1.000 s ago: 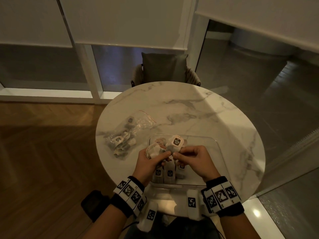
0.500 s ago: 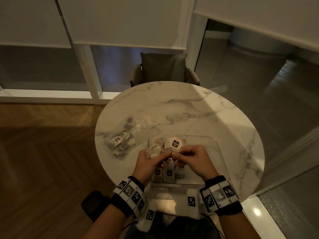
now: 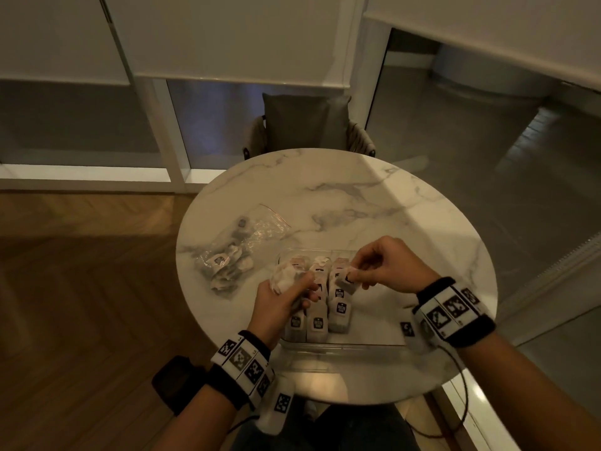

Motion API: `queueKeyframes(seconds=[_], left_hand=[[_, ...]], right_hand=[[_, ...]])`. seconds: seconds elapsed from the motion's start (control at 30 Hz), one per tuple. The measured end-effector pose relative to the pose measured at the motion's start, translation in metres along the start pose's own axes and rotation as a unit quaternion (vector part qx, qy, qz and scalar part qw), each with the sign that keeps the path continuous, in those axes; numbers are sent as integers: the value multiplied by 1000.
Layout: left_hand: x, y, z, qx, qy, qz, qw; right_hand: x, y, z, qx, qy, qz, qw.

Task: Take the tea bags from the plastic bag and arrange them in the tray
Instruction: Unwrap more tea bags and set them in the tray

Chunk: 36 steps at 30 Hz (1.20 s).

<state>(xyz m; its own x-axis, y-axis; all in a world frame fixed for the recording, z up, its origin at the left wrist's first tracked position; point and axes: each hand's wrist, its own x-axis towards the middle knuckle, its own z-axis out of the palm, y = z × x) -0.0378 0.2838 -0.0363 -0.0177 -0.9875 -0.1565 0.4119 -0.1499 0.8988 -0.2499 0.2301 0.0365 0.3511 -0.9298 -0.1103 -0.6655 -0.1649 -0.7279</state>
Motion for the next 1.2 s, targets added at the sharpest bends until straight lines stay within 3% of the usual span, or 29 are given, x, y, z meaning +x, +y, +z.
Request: queueKeyframes(seconds=[0.17, 0.3, 0.4, 0.6, 0.77, 0.97, 1.1, 1.2], left_hand=[[3, 0, 1, -33, 6, -25, 999], [4, -2, 2, -25, 6, -19, 999], [4, -2, 1, -36, 3, -19, 999], [4, -1, 0, -52, -1, -23, 998], [3, 1, -1, -85, -26, -42, 995], [4, 3, -5, -103, -54, -55, 992], [1, 3, -5, -66, -93, -49, 992], [-1, 3, -4, -36, -108, -47, 992]], right_hand=[[11, 8, 5, -167, -144, 10, 975], [16, 7, 26, -195, -256, 27, 946], [18, 4, 38, -203, -292, 24, 934], [30, 0, 47, -257, -270, 48, 927], [37, 1, 46, -325, -248, 27, 912], [42, 8, 35, -229, -231, 13, 946], [28, 5, 28, -190, -146, -10, 971], [9, -1, 32, -61, -59, 1, 996]])
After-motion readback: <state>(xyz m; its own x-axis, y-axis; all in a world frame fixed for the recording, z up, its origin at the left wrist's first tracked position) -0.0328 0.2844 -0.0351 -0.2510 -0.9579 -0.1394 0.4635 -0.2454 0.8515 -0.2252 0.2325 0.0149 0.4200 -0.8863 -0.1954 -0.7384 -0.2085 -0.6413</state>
